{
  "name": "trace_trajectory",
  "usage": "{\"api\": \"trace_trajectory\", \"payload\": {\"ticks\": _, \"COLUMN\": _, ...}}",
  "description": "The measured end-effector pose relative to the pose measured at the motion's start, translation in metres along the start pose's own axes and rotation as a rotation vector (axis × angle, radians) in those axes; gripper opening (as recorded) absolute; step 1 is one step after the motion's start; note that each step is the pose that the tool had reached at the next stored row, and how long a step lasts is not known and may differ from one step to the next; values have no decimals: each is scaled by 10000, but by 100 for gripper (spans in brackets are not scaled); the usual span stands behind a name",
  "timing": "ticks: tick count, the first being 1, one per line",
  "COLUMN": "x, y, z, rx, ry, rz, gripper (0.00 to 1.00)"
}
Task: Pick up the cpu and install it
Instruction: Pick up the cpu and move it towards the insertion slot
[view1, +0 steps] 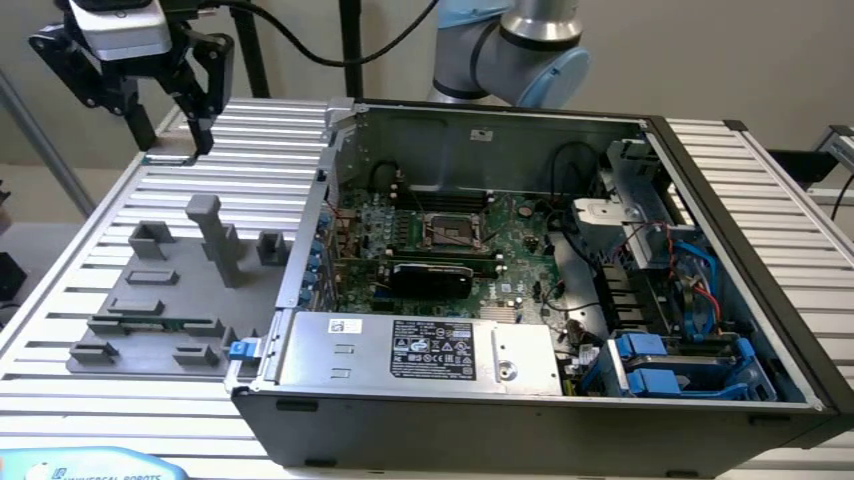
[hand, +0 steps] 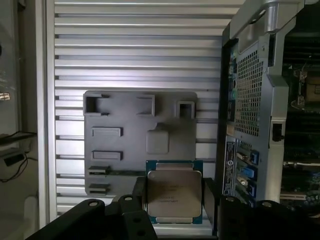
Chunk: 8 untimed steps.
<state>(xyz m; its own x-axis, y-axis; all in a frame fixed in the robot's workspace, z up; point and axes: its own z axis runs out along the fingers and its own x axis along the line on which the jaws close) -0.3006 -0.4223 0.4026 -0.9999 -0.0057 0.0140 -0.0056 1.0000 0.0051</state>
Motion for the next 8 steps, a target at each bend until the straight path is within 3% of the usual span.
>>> {"api": "trace_trajectory", "payload": {"ticks": 8, "x": -361, "y": -2, "z": -8, "rx": -99, "ry": 0, "rz": -1, "gripper": 55}}
